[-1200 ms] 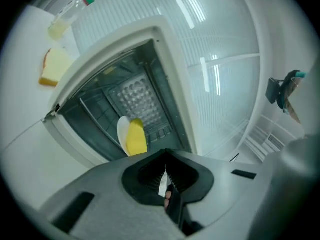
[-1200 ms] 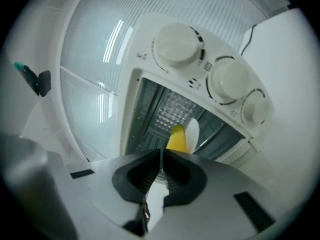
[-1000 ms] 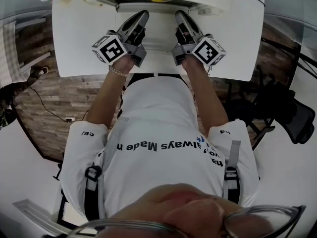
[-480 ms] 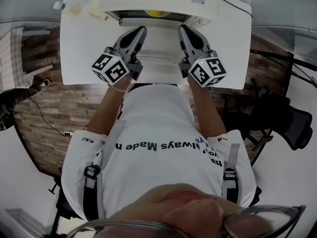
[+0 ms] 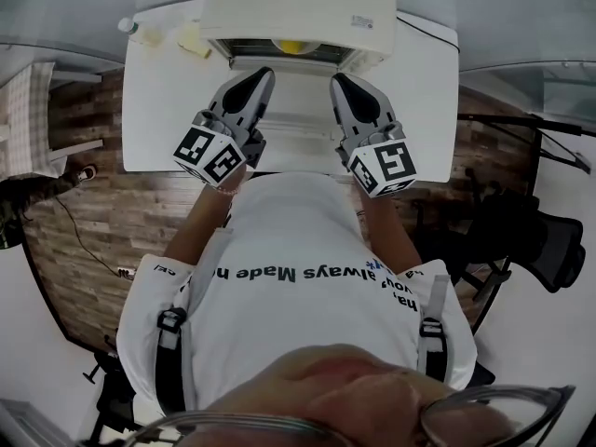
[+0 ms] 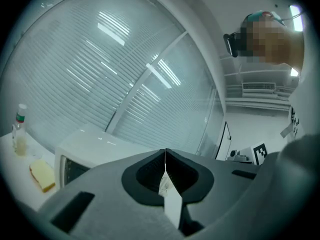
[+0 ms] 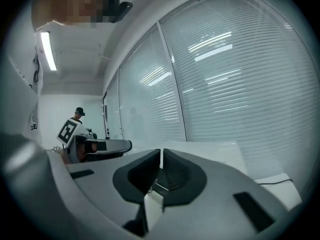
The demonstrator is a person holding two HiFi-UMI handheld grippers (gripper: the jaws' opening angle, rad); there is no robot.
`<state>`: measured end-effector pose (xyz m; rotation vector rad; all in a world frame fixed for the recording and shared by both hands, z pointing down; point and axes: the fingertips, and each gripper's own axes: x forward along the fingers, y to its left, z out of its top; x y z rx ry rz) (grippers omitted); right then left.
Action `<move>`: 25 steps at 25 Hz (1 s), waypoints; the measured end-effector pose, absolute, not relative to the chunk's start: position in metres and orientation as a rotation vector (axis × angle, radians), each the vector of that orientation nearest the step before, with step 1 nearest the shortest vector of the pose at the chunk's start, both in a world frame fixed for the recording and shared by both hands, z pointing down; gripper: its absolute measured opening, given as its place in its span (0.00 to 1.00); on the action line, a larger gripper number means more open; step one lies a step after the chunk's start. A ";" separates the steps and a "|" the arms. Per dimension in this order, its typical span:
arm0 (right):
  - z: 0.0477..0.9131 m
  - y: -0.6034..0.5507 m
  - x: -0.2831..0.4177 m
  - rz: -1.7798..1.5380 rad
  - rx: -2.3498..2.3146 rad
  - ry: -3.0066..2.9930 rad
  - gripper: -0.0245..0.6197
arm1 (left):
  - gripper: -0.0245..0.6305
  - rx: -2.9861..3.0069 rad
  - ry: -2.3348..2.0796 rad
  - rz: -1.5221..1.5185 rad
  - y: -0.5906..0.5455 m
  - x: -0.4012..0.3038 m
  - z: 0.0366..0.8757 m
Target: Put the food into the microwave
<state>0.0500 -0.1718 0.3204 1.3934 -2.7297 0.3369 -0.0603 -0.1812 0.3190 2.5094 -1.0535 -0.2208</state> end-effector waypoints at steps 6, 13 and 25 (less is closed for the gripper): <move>0.289 -0.156 0.047 0.253 1.387 -2.737 0.07 | 0.06 2.577 -1.091 -0.190 -0.169 -0.058 0.293; 0.262 -0.143 0.040 0.189 1.332 -2.766 0.07 | 0.06 2.630 -1.051 -0.147 -0.151 -0.048 0.272; 0.242 -0.131 0.037 0.119 1.333 -2.759 0.07 | 0.06 2.663 -1.104 -0.168 -0.146 -0.051 0.253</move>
